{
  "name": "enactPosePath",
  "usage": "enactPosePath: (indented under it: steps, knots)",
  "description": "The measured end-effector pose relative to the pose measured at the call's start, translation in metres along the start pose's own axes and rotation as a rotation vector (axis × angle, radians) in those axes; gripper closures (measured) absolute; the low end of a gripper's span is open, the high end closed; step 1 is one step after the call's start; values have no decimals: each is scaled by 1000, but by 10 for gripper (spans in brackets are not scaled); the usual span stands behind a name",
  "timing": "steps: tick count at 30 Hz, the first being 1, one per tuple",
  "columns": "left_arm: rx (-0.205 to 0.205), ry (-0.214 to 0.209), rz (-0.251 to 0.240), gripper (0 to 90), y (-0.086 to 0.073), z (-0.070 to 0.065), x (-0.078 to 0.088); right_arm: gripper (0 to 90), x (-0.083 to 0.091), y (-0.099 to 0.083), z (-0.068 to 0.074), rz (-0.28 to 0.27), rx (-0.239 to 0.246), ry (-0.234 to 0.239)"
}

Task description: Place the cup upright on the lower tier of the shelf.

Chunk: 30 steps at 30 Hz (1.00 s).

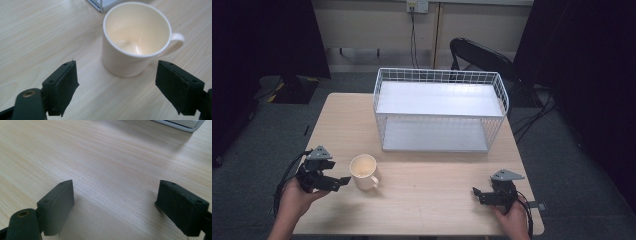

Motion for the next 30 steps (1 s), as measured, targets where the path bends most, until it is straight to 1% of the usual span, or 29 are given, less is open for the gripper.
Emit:
enactPosePath:
  steps: [1, 2, 3, 4, 5, 6, 7, 11, 14, 16, 18, 19, 20, 21, 24, 25, 27, 28, 30]
  knots:
    - [-4, 4, 1, 173, 3, -1, 1, 139, 0, 0, 0, 0, 0, 0]
    - [-18, 15, 0, 173, 6, 0, 1, 139, 0, 0, 0, 0, 0, 0]
    - [-13, 24, 6, 172, 8, -1, 0, 139, 0, 0, 0, 0, 0, 0]
    - [-13, 24, 6, 172, 8, -1, 0, 139, 0, 0, 0, 0, 0, 0]
    - [-18, 37, 16, 173, 12, -1, -2, 139, 0, 0, 0, 0, 0, 0]
    - [-26, 35, 21, 174, 14, -1, -3, 139, 0, 0, 0, 0, 0, 0]
    - [-20, 26, 28, 174, 15, -2, -4, 139, 0, 0, 0, 0, 0, 0]
    - [-20, 33, 31, 177, 21, -1, -10, 139, 0, 0, 0, 0, 0, 0]
    - [-2, 43, 32, 179, 25, 0, -13, 139, 0, 0, 0, 0, 0, 0]
    - [0, 48, 25, 184, 27, 1, -15, 139, 0, 0, 0, 0, 0, 0]
    - [5, 52, 33, 204, 29, 3, -17, 139, 0, 0, 0, 0, 0, 0]
    - [9, 52, 34, 232, 30, 4, -20, 139, 0, 0, 0, 0, 0, 0]
    - [-3, 59, 42, 247, 30, 5, -21, 139, 0, 0, 0, 0, 0, 0]
    - [-2, 66, 47, 247, 31, 5, -23, 139, 0, 0, 0, 0, 0, 0]
    - [-8, 68, 54, 256, 32, 4, -28, 139, 0, 0, 0, 0, 0, 0]
    - [-3, 75, 59, 265, 32, 4, -29, 139, 0, 0, 0, 0, 0, 0]
    - [4, 70, 53, 284, 32, 5, -32, 139, 0, 0, 0, 0, 0, 0]
    - [7, 75, 55, 287, 31, 6, -34, 139, 0, 0, 0, 0, 0, 0]
    - [1, 83, 49, 326, 30, 7, -36, 139, 0, 0, 0, 0, 0, 0]
Point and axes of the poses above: each handheld gripper's, and its own axes: x roughly backward along the jaws, y roughly out of its top, z roughly to its left, the point moved 7 cm from there along -x, roughly forward along the jaws, and after that the axes turned 2 degrees about z, right-handed, at the moved point
